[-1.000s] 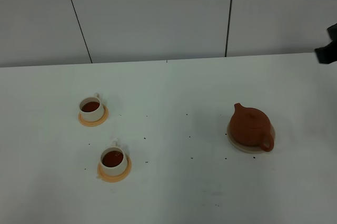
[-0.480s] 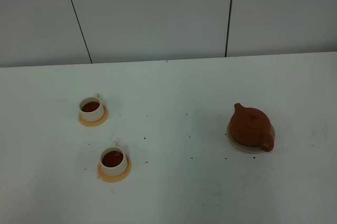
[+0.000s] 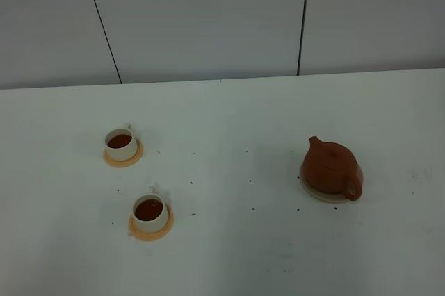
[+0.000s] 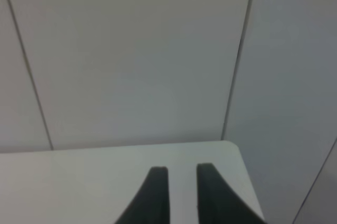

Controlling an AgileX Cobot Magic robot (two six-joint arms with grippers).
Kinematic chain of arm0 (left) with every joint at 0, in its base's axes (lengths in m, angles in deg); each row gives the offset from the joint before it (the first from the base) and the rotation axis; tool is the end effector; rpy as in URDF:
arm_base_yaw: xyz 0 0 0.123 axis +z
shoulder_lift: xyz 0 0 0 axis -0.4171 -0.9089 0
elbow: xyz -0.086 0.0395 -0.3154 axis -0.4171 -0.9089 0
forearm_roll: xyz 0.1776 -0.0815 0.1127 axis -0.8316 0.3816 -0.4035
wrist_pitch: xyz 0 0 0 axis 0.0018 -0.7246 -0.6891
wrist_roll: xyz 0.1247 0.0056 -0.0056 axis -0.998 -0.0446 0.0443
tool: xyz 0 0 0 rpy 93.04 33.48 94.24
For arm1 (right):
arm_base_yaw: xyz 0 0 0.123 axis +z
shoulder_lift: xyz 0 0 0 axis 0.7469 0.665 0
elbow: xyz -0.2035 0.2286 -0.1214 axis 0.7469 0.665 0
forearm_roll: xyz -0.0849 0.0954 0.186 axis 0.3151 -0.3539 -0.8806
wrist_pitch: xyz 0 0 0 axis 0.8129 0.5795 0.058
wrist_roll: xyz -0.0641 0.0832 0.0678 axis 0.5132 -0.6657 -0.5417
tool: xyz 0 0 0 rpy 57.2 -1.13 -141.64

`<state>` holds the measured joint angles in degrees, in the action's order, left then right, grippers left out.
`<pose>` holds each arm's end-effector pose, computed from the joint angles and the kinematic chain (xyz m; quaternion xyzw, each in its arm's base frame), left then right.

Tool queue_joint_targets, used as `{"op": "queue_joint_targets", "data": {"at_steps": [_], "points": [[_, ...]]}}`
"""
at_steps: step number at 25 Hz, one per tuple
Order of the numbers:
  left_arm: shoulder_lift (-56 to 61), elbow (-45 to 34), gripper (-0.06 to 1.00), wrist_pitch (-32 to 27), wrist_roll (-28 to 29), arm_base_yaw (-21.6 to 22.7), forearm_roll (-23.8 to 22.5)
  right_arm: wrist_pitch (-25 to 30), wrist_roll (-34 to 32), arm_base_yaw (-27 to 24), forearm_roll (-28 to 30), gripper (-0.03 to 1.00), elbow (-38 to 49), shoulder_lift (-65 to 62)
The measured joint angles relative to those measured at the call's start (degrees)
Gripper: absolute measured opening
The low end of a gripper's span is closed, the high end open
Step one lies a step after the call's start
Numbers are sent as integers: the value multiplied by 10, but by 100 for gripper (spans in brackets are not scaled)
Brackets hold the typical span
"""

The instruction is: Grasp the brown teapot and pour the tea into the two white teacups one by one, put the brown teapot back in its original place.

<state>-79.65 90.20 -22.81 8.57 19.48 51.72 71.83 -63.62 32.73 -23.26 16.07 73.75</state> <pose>-0.0437 -0.0015 0.2517 0.0709 0.8439 -0.0289 0.5310 0.1055 -0.0047 0.4831 -0.0144 0.7821 -0.0588 0.6202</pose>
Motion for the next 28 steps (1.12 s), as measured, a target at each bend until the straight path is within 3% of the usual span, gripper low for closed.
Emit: {"op": "queue_joint_targets", "data": {"at_steps": [6,15,20,28], "points": [[0,0,23,0,0,0,0,60,-50,5,50,12,17,-75],[0,0,23,0,0,0,0,75,-144,28,69,13,226,-278],[0,0,23,0,0,0,0,112,-192,34,77,13,289,-411],[0,0,23,0,0,0,0,221,-290,121,130,13,296,-458]]}}
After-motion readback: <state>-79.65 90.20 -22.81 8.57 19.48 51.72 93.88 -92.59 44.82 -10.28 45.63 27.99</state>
